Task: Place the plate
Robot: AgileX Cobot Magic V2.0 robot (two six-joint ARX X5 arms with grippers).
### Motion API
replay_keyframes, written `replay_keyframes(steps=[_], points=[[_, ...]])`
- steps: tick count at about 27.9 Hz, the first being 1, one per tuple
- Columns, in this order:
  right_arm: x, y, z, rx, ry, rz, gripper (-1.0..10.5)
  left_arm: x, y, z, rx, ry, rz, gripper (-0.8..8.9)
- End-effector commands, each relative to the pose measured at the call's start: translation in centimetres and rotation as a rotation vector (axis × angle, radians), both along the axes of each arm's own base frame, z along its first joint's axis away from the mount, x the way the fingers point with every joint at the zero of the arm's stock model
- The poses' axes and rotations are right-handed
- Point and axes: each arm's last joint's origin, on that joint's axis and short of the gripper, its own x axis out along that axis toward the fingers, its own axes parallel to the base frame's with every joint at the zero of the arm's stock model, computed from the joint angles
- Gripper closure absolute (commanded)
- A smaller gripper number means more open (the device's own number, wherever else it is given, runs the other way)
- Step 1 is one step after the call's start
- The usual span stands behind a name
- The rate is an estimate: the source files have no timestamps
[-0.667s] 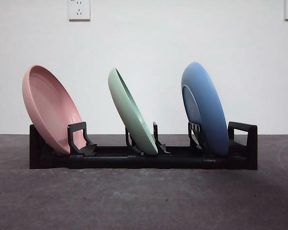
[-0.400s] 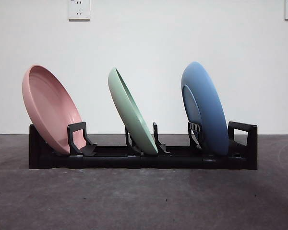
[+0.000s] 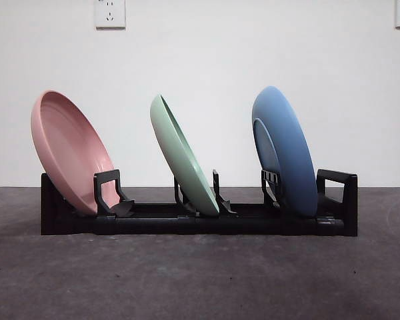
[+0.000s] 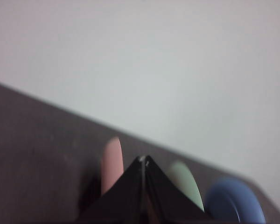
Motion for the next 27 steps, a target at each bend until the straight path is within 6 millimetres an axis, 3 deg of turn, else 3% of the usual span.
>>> replay_keyframes(steps=[1, 10, 18, 22, 27], points=[[0.2, 0.2, 2.1, 0.001, 0.102, 0.055, 9.3, 0.0, -0.1, 2.3, 0.074, 0.073, -0.033, 8.03], [2.5, 0.7, 5.7, -0.072, 0.483, 0.195, 9.3, 1.8, 0.0, 5.2, 0.130, 0.484, -0.068, 8.03], [4.6, 0.9, 6.3, -0.169, 0.708, 0.246, 9.3, 2.9, 0.0, 6.0, 0.240, 0.770, -0.144, 7.96], [5.8, 1.0, 5.9, -0.191, 0.743, 0.258, 6.3, 3.5, 0.0, 6.2, 0.249, 0.752, -0.145, 4.84], [5.6, 1.0, 5.8, -0.186, 0.752, 0.258, 6.3, 3.5, 0.0, 6.3, 0.250, 0.739, -0.142, 4.74]])
